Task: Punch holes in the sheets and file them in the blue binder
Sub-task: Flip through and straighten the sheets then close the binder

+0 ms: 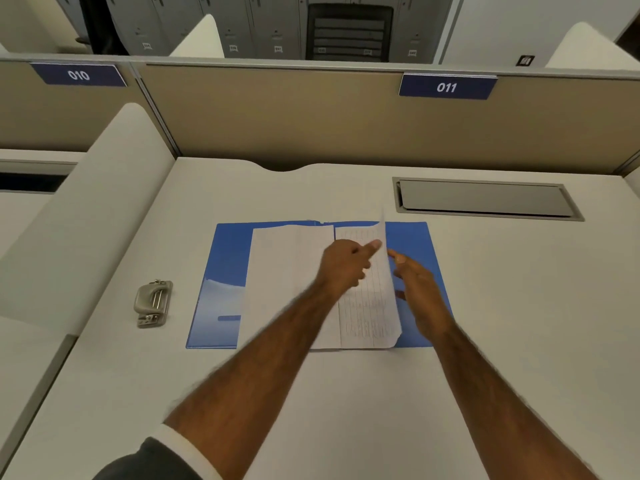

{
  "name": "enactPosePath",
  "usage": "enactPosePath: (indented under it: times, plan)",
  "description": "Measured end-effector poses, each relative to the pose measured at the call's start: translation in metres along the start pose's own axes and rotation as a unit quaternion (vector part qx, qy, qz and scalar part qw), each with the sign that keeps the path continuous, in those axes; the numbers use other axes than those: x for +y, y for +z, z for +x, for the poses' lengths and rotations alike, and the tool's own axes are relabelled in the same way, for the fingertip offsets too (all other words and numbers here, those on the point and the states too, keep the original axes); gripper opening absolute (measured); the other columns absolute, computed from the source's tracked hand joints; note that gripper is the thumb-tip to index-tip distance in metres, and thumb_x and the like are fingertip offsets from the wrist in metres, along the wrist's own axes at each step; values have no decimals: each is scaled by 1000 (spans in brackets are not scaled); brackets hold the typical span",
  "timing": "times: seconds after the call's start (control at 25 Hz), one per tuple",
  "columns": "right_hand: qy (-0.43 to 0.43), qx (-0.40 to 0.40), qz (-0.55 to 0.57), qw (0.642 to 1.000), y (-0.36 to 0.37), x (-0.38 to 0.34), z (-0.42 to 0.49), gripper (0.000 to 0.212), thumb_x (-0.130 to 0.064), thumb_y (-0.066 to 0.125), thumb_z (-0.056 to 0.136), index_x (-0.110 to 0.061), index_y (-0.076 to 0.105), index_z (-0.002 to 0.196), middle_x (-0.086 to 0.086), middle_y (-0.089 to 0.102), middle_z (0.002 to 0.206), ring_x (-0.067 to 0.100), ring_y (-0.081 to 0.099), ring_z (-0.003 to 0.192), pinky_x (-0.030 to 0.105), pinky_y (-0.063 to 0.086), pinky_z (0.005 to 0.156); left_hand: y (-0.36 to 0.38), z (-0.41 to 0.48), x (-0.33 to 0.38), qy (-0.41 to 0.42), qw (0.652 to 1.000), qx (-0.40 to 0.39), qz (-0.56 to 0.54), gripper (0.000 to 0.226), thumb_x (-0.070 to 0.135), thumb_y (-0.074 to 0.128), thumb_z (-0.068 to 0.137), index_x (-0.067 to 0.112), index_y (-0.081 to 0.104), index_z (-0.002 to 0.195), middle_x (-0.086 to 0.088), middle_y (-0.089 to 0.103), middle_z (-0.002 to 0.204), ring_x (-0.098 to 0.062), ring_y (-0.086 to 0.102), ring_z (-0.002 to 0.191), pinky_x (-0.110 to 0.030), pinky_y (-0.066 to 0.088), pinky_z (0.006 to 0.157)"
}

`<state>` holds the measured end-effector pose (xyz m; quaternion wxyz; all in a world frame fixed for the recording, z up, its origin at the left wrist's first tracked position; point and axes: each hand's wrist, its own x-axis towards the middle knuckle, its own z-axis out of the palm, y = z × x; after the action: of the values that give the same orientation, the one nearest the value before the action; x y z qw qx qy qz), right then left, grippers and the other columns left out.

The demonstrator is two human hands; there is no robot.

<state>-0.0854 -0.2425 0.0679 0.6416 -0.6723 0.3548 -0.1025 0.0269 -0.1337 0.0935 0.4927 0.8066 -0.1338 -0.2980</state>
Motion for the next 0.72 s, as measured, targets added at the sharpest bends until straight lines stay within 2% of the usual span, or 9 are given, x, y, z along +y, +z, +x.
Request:
enactPosePath:
  times: [0.04, 0.12, 0.2, 0.32, 0.44, 0.52, 0.6, 0.72]
  plan:
    - [-8, -6, -20, 1000, 3, 3, 0, 37, -43, 46, 103, -27, 60, 133, -11, 64, 127, 16, 58, 122, 43, 49, 102, 12, 1, 5, -10, 1000, -2, -9, 48, 50, 64, 91, 3, 73, 93, -11, 76, 87, -23, 71, 70, -33, 59, 63]
    - [-14, -14, -57, 998, 7, 8, 1, 43, -41, 50, 101, -26, 55, 140, -2, 58, 141, 20, 53, 130, 47, 43, 111, 28, 4, 5, -17, 1000, 6, 11, 38, 41, 65, 93, 4, 73, 92, -13, 76, 85, -26, 74, 71, -37, 64, 66]
    - [-14, -7, -80, 997, 9, 9, 0, 45, -38, 54, 100, -24, 53, 142, 1, 55, 145, 22, 52, 132, 44, 42, 112, 33, 8, 2, -29, 999, 22, 22, 34, 38, 66, 93, 4, 73, 92, -13, 75, 83, -26, 75, 70, -39, 64, 68]
    - [-24, -1, -92, 995, 8, 11, 0, 43, -37, 55, 100, -23, 55, 140, 2, 57, 143, 22, 54, 130, 42, 44, 110, 33, 13, -5, -53, 998, 31, 14, 35, 38, 67, 92, 3, 72, 98, -13, 76, 88, -26, 75, 73, -35, 64, 67]
    - [-30, -1, -96, 995, 7, 14, 0, 39, -39, 56, 99, -24, 60, 135, 1, 61, 137, 20, 58, 124, 47, 47, 109, 32, 19, -10, -86, 995, 31, 27, 28, 26, 67, 94, 1, 70, 105, -15, 75, 96, -27, 74, 78, -35, 64, 70]
    - [-23, -3, -101, 995, 7, 13, 0, 43, -37, 59, 97, -22, 57, 138, 2, 57, 143, 23, 55, 128, 47, 45, 109, 33, 22, -10, -105, 993, 31, 33, 25, 22, 67, 93, 1, 69, 106, -15, 75, 98, -27, 74, 80, -32, 62, 69]
    - [-16, 0, -108, 994, 7, 11, -1, 49, -36, 62, 95, -21, 52, 141, 3, 51, 148, 25, 51, 131, 46, 45, 109, 35, 24, -11, -101, 993, 35, 53, 25, 21, 70, 91, 2, 69, 106, -14, 74, 99, -27, 73, 82, -32, 62, 73]
    - [-17, 2, -102, 995, 6, 8, -2, 57, -42, 63, 92, -23, 48, 144, 3, 49, 149, 27, 51, 131, 49, 47, 107, 34, 27, -14, -70, 993, 53, 73, 28, 30, 72, 89, 5, 72, 100, -12, 73, 95, -27, 71, 85, -36, 61, 83]
